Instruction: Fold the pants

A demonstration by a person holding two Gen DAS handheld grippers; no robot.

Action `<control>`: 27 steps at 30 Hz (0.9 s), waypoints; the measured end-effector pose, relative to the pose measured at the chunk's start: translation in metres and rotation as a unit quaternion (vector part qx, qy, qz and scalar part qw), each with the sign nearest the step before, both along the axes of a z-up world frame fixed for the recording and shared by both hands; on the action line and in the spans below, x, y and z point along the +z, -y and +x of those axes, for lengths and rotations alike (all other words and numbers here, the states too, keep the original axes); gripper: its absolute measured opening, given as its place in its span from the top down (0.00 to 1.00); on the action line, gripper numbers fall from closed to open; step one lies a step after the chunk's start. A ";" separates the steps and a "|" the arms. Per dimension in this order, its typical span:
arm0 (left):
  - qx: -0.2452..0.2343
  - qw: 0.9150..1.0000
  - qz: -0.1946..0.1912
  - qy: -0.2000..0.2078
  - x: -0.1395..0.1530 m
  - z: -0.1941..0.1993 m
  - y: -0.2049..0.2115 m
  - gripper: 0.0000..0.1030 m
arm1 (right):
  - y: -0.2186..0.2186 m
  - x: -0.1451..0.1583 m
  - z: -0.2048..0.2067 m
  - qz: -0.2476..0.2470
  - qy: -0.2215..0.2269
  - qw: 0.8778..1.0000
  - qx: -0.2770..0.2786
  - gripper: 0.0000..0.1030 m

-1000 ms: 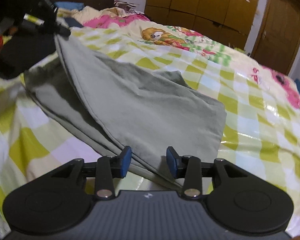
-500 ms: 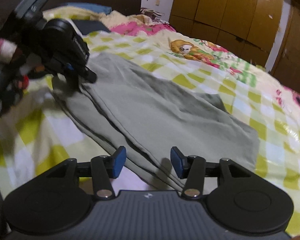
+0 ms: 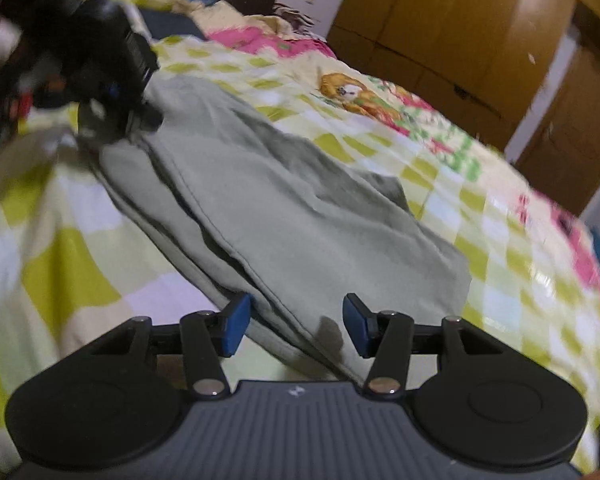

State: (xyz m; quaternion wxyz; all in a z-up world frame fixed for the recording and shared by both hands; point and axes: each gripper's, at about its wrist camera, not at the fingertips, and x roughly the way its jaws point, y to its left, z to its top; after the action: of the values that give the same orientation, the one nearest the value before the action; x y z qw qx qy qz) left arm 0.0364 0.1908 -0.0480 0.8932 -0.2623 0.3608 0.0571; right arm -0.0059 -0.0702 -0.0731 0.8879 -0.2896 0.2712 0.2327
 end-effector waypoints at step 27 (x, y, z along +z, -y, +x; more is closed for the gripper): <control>0.007 0.999 0.039 -0.005 0.007 -0.034 -0.019 0.82 | -0.069 0.035 0.039 0.133 -0.052 0.987 0.080 0.45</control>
State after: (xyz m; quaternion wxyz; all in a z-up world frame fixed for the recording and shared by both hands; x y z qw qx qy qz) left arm 0.0026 0.2100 -0.0414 0.9004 -0.2293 0.3612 0.0783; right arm 0.0328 -0.0013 -0.0385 0.8815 -0.1777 0.2599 0.3520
